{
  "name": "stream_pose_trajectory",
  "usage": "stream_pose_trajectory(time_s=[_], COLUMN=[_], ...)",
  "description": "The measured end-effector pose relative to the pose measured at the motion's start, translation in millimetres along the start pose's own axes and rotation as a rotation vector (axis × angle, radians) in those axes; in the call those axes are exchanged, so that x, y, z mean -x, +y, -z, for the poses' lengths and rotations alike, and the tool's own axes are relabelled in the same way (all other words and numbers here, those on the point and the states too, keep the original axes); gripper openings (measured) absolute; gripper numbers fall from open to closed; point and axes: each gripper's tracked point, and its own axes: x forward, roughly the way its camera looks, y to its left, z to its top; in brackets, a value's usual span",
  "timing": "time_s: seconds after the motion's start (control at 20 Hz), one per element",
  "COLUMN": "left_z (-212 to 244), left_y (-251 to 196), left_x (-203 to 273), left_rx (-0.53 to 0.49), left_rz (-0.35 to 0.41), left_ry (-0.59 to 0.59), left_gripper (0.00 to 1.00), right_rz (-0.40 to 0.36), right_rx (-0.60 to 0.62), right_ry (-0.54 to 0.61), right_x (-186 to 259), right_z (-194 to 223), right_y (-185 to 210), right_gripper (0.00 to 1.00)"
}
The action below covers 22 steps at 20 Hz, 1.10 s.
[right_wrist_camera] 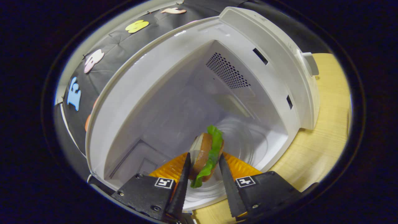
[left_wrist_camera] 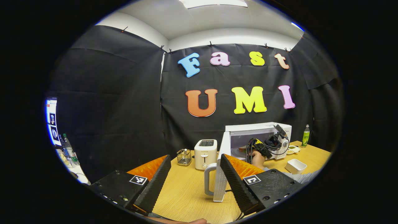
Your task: Open the microwave oven with the left hand, put the food in, and close the microwave oven.
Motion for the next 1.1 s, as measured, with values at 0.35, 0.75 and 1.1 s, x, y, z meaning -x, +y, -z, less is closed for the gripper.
stream_pose_trajectory(time_s=[0.35, 0.75, 1.1], left_z=[5, 15, 28], left_y=[-1, 8, 21], left_x=[0, 2, 7], left_rx=[-0.004, 0.006, 0.066], left_rz=[-0.003, -0.030, -0.045], left_ry=[0.014, 0.039, 0.064], left_gripper=[0.96, 0.96, 0.96], right_rz=[0.087, 0.177, -0.040], right_rx=[0.121, 0.504, 0.645], right_ry=[0.013, -0.117, -0.211], right_x=[-9, -8, 7], right_z=[3, -11, -5], right_y=[-14, -27, 6], right_gripper=[0.79, 0.92, 0.96])
